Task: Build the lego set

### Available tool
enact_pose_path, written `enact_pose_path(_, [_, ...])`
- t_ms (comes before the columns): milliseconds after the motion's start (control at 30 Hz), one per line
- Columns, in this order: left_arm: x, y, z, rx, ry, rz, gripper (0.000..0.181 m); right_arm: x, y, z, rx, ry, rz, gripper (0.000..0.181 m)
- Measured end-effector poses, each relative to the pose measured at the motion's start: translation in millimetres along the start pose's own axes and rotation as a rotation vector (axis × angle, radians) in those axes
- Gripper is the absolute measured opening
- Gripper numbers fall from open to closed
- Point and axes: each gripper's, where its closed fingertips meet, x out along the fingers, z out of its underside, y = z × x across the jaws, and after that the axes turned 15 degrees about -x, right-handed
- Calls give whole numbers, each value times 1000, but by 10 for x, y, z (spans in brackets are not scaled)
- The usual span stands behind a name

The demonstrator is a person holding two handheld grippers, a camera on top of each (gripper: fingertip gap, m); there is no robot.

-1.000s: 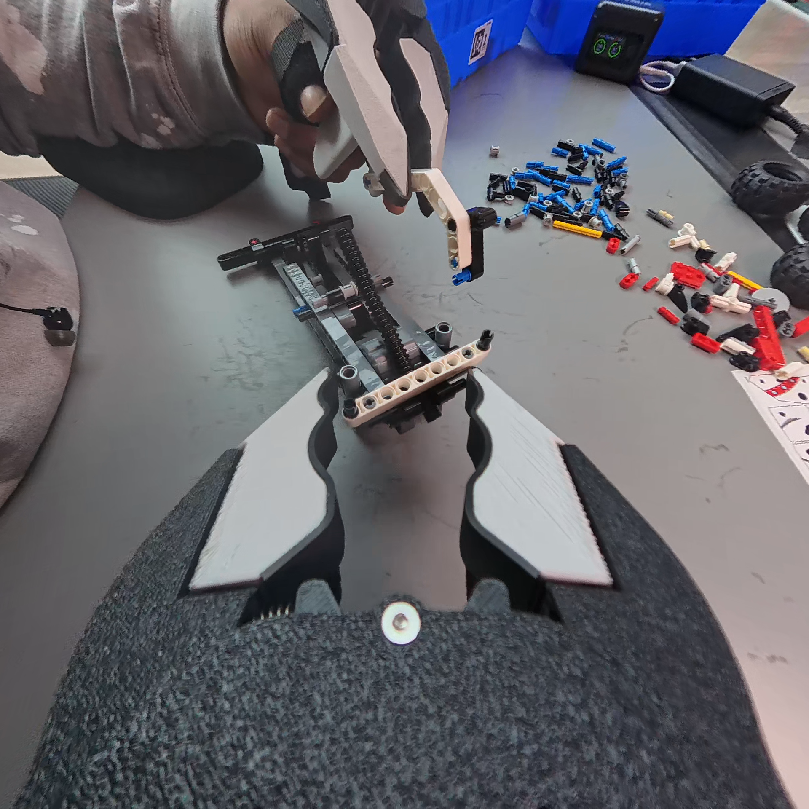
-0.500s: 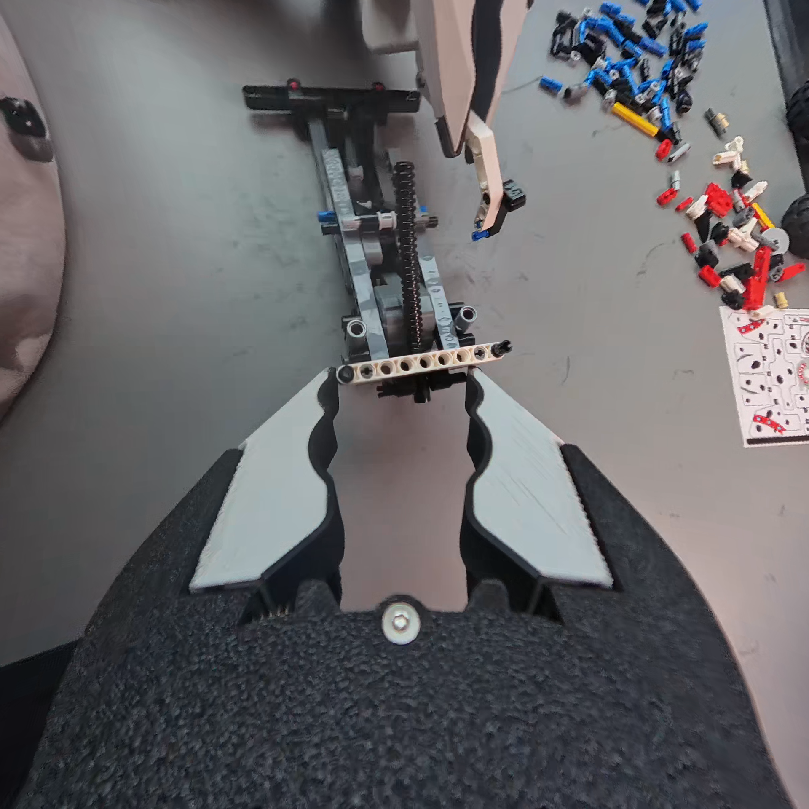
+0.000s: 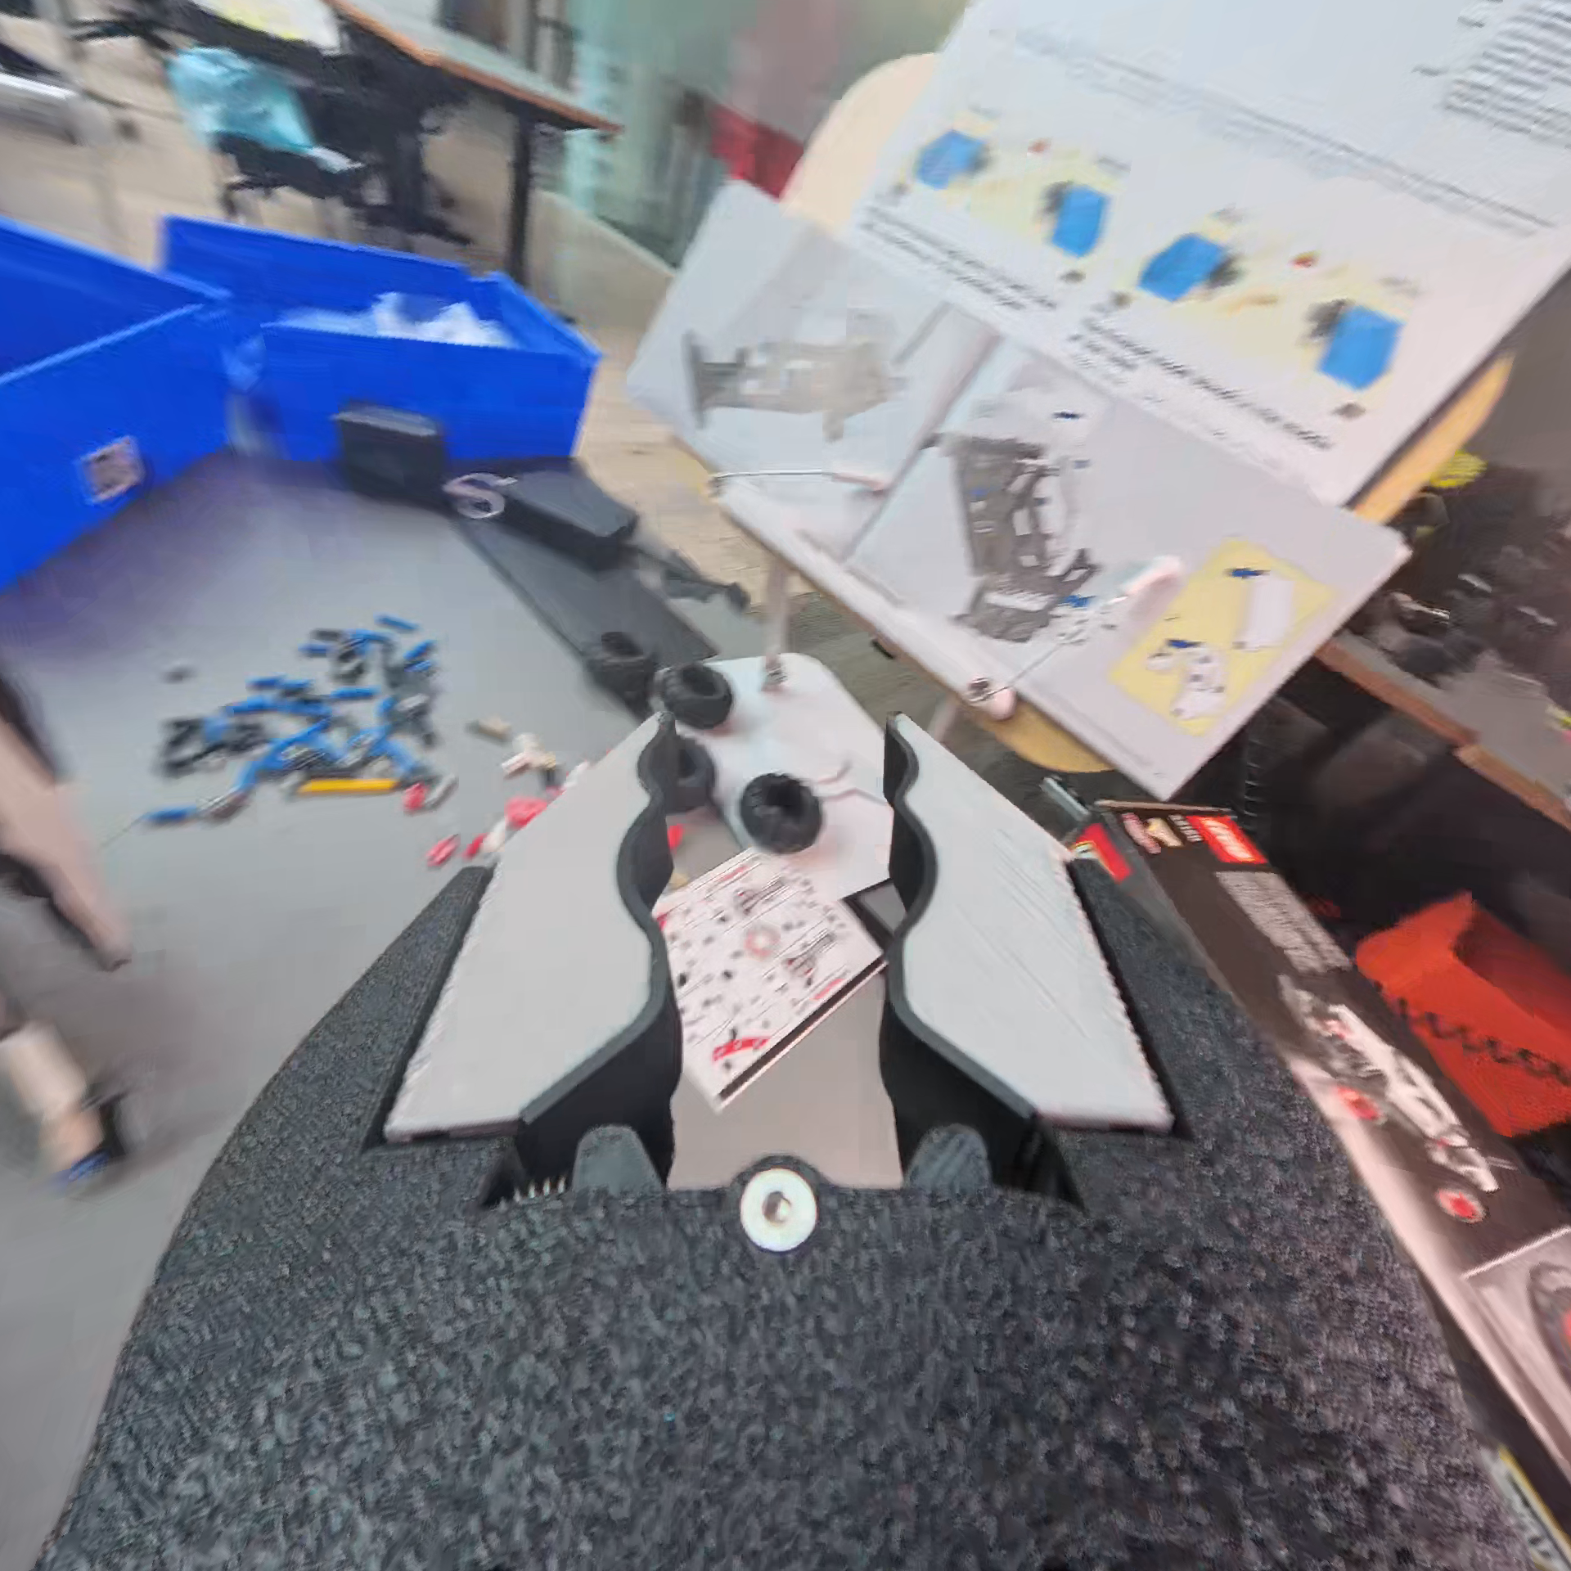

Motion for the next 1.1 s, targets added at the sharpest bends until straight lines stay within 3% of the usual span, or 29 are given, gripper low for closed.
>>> enact_pose_path(133, [-310,-48,-870,107,222,-84,27,903,996,336,69,-112,301,53])
enact_pose_path(233, [-569,-304,-1604,174,377,-203,28,1375,1310,579,156,-167,366,54])
enact_pose_path(300, [-687,-577,-1975,188,429,-284,27,1478,1351,657,188,-167,396,19])
enact_pose_path(400, [-699,-1057,-2357,177,439,-375,27,1439,1322,689,187,-131,457,7])
enact_pose_path(500, [-603,-1547,-2636,178,448,-471,29,1337,1324,830,217,-116,483,11])
enact_pose_path(667, [-412,-1998,-2883,189,506,-525,34,1240,1247,985,345,-58,398,14])
enact_pose_path(767, [-331,-2097,-2867,181,517,-530,23,1215,1208,1028,417,-35,350,15])
enact_pose_path(1100, [-361,-2110,-2752,146,531,-484,6,1153,1035,1162,649,26,370,20])
